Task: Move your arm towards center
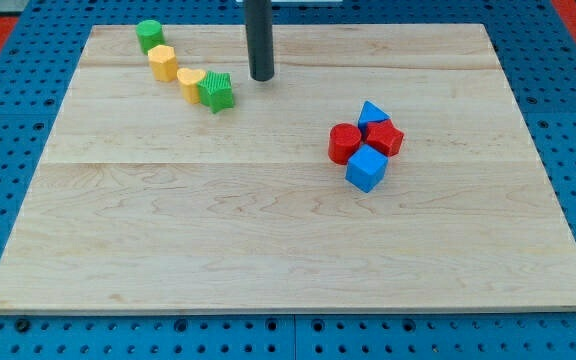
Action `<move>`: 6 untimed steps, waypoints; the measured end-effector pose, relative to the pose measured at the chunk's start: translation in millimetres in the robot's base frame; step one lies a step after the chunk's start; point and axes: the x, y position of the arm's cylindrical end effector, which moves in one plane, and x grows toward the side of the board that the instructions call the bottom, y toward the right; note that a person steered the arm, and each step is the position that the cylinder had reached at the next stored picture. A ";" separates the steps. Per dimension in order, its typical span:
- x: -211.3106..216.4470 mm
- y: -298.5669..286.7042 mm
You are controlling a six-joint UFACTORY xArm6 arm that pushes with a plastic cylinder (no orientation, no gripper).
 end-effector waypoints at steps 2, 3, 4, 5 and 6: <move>0.8 18.4; 15.8 17.1; 34.9 14.2; 50.8 3.1; 70.5 -8.4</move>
